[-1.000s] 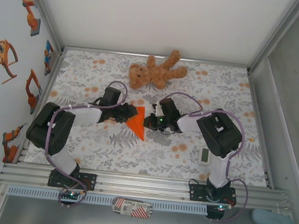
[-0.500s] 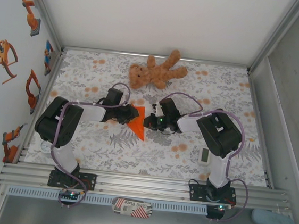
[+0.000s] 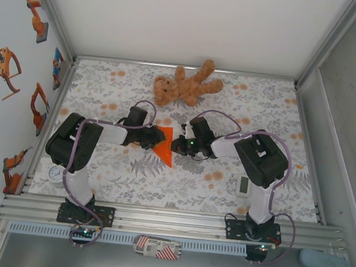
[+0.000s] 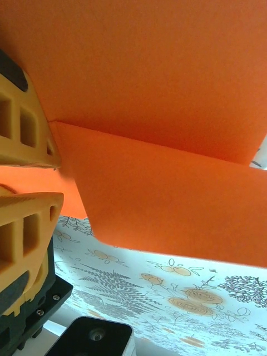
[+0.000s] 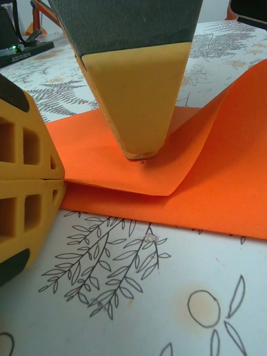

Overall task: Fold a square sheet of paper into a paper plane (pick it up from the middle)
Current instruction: Fourth fold the wing at the center of the table.

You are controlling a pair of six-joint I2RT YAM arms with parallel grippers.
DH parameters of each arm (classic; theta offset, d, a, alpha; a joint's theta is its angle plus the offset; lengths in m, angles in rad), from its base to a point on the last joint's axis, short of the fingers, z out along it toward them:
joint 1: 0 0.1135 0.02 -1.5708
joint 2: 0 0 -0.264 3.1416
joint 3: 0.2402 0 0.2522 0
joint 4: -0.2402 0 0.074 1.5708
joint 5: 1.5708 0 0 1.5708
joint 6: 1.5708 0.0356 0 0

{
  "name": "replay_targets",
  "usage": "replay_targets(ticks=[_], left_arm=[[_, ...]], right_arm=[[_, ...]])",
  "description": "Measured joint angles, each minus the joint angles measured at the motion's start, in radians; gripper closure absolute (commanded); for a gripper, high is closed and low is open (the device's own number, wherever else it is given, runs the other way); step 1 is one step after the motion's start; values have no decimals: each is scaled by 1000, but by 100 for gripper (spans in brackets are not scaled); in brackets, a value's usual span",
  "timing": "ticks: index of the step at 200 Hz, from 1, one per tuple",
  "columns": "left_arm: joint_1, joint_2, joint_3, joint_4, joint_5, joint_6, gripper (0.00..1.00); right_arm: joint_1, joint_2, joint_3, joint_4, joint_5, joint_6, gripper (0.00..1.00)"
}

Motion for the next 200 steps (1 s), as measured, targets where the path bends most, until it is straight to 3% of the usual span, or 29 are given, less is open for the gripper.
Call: replay_targets(ticks=[83,116,129,163,200], left_arm=[[0,6,1,5,-5,13,80],[0,9,1,11,-1,13,80],[0,11,1,15,2,13,80],[0,12,1,19,4,13,80],[0,12,1,19,4,13,80]], right_arm=[[1,-131,-34,-41,10,33,68],[2,-192,-102,-43,14,63,69],[7,-204,-116,-52,16,74,74],[57,-201,-105,-60,14,86,84],[92,-158,-46,-54,13,89,86]])
